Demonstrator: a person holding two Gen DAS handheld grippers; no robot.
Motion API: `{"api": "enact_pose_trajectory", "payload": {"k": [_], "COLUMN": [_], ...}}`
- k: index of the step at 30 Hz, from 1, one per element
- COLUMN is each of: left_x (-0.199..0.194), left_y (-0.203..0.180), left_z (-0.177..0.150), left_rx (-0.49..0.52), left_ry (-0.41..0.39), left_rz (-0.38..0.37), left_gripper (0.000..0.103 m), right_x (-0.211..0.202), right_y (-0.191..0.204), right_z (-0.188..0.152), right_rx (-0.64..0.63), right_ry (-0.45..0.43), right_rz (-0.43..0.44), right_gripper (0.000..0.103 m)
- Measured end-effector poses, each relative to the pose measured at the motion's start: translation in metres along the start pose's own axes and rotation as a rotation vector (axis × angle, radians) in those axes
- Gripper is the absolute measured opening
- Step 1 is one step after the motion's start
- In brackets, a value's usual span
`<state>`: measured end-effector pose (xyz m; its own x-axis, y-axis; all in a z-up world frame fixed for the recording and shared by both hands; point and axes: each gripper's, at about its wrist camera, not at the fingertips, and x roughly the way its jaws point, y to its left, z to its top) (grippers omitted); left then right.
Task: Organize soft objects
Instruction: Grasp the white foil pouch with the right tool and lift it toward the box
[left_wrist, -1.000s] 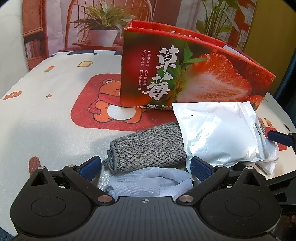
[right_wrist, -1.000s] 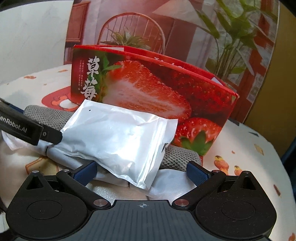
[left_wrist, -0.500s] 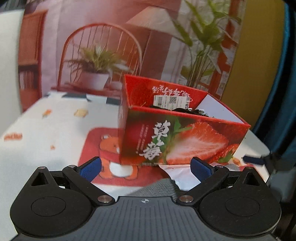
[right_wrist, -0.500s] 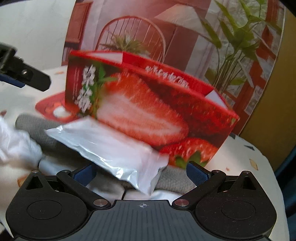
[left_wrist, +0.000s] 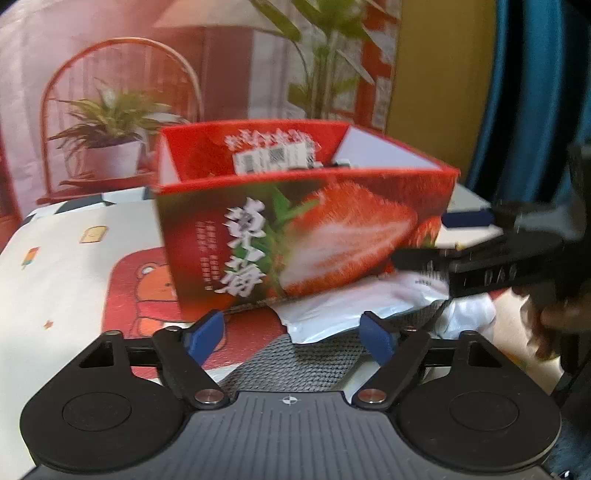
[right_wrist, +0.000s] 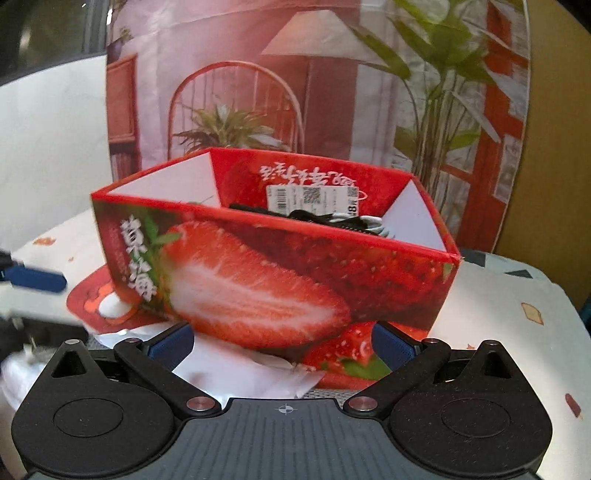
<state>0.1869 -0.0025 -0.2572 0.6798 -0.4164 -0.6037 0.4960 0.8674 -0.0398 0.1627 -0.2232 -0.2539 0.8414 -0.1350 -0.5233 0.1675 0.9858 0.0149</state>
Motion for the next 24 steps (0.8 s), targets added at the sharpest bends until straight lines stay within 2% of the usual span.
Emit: {"api": "enact_pose_trajectory", "payload": {"k": [1, 2, 5, 9, 17, 20, 24], "left_x": [0.004, 0.007, 0.007, 0.005, -0.002, -0.001, 0.01], "left_y": [-0.001, -0.001, 0.004, 0.014, 0.024, 0.022, 0.014], "left_z": [0.001, 0.001, 0.0, -0.002, -0.002, -0.003, 0.001], "left_rx": [0.006, 0.004, -0.028, -0.083, -0.122, -0.101, -0.044], "left_ry": [0.015, 0.02, 0.013, 0.007, -0.008, -0.003, 0.005], "left_rz": [0.0, -0.006, -0.023, -0.007, -0.016, -0.042, -0.054], "left_gripper": [0.07, 0.069, 0.07, 0.07, 0.071, 0.071, 0.071], "right_x": [0.001, 0.0, -0.009, -0.014, 0.002, 0.004, 0.004], "right_y": [-0.003, -0.007, -0.008, 0.001, 0.014, 0.01, -0.001], "right_z": [0.001, 0.001, -0.004, -0.019, -0.029, -0.022, -0.008], "right_rx": [0.019, 0.034, 0.008, -0.074, -0.144, -0.13, -0.057], "right_ry": [0.002, -0.003, -0.015, 0.014, 0.071, 0.054, 0.017], "right_rz": [0.004, 0.015, 0.04, 0.064, 0.045, 0.057, 0.096], "right_gripper": [0.101, 0.101, 0.101, 0.102, 0.102, 0.098, 0.085]}}
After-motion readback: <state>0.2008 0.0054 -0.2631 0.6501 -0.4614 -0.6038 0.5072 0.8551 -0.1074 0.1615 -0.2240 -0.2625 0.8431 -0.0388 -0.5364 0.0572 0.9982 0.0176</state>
